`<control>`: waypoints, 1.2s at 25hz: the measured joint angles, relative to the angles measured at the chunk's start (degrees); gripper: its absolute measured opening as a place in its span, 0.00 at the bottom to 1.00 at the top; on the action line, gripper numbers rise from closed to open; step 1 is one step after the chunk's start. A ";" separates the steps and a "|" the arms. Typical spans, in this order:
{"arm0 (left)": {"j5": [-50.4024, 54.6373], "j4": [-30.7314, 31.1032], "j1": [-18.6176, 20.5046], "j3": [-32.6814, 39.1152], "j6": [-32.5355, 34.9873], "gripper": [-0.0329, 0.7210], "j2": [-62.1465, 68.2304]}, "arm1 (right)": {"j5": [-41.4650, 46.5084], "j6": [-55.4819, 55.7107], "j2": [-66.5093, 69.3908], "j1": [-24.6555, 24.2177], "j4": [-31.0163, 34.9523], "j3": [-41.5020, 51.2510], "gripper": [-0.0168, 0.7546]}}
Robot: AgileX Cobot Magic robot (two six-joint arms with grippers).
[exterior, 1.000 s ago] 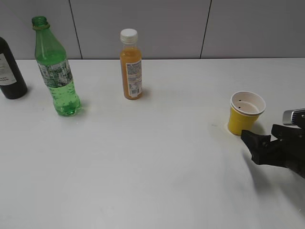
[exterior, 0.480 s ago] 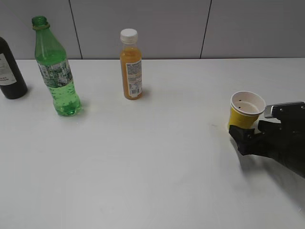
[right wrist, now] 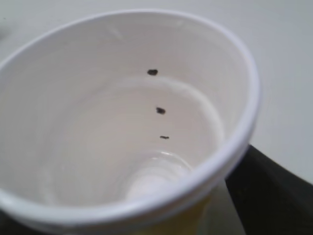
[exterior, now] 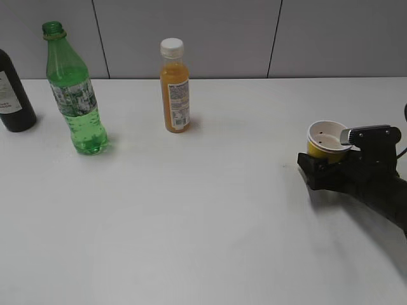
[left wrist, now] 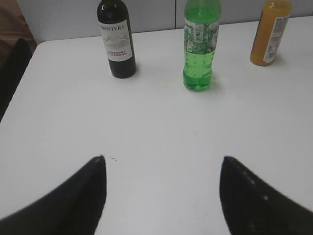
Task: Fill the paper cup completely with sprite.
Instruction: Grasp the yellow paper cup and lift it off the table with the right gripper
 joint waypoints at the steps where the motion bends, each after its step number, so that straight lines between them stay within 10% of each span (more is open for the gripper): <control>1: 0.00 0.00 0.00 0.00 0.00 0.78 0.00 | 0.00 0.00 0.29 0.00 0.00 -0.72 0.92; 12: 0.00 0.00 0.00 0.00 0.00 0.78 0.00 | -0.34 0.06 4.55 0.00 -1.75 -5.80 0.91; 30: 0.00 0.00 0.00 0.00 0.00 0.78 0.00 | -0.22 -0.17 3.47 0.00 -5.79 -5.87 0.61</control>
